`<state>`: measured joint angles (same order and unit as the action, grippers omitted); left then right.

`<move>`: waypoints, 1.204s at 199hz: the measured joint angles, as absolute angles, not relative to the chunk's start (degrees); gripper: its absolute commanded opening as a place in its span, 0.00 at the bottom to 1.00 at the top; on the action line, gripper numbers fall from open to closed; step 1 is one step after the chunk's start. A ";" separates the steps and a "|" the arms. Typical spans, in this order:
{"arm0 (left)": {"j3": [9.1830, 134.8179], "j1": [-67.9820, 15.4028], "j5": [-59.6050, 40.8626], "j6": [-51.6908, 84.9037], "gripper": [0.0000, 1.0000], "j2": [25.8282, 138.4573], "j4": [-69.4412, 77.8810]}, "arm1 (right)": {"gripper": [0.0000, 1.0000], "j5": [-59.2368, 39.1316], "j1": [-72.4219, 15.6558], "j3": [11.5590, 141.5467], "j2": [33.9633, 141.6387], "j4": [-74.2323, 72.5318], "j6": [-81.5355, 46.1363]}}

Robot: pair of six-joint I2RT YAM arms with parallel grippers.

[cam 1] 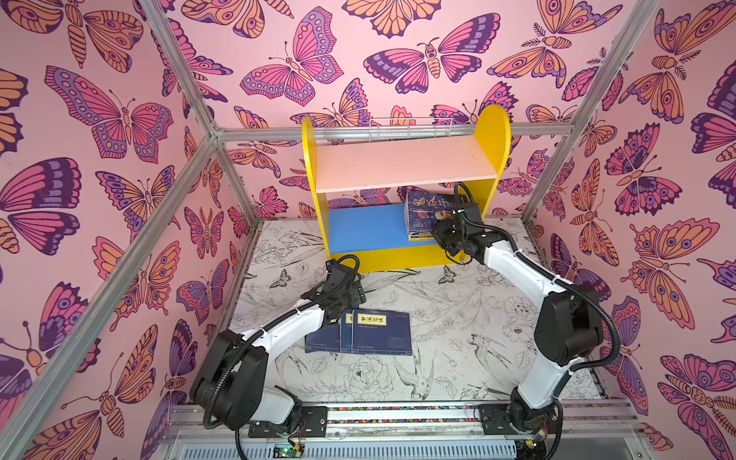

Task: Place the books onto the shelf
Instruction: 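Press the purple paperback flat on the shelf stack with the right gripper, then lift a dark blue book upright with left gripper while right gripper approaches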

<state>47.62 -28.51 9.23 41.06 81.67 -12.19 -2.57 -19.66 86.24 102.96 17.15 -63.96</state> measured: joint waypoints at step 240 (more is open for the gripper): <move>47.62 -28.67 5.72 32.53 0.80 80.23 -17.54 | 0.45 -14.24 -22.15 67.90 89.95 15.66 -39.94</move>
